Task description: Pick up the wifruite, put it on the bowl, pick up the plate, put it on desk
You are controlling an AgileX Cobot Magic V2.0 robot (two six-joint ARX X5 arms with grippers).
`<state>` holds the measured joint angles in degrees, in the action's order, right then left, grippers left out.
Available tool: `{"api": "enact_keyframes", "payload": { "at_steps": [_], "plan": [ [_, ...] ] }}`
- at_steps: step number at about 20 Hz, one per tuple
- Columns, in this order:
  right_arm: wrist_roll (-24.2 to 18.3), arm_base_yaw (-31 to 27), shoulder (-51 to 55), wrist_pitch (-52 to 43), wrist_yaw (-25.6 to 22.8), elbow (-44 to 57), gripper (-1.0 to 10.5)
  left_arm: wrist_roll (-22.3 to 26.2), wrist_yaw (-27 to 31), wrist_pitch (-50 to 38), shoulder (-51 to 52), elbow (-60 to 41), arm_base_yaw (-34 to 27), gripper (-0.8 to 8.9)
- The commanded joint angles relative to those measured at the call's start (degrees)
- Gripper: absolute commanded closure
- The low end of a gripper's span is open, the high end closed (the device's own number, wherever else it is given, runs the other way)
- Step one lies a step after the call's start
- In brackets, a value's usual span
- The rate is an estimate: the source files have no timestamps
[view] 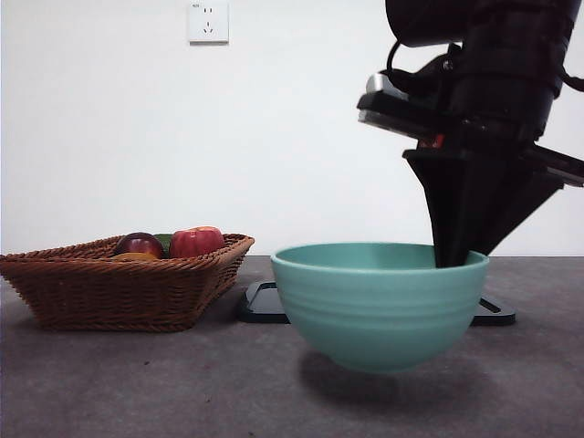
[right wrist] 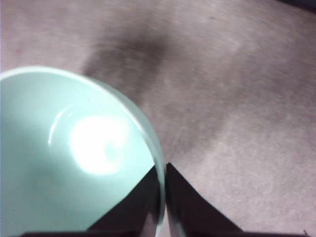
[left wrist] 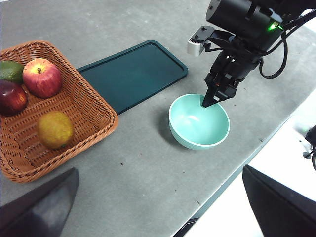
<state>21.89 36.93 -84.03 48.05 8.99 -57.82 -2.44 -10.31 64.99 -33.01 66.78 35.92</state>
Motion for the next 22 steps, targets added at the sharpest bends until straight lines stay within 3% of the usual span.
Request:
{"api": "enact_keyframes", "payload": {
  "at_steps": [1,8,18,22],
  "plan": [
    [2.0,0.4,-0.7,-2.5,0.0,1.0,9.3,0.3,-0.1,-0.3,-0.2,0.5,0.5,2.83],
    [4.7,0.3,-3.8,-5.7,-0.2,1.6,9.3,0.3,-0.1,-0.3,-0.2,0.5,0.5,2.83],
    [4.7,0.3,-6.0,-6.2,-0.5,1.6,9.2,0.3,-0.1,-0.3,-0.2,0.5,0.5,2.83],
    [4.3,0.0,-5.7,-5.9,-0.5,0.3,6.5,0.3,-0.1,-0.3,-0.2,0.5,0.5,2.83]
  ]
}}
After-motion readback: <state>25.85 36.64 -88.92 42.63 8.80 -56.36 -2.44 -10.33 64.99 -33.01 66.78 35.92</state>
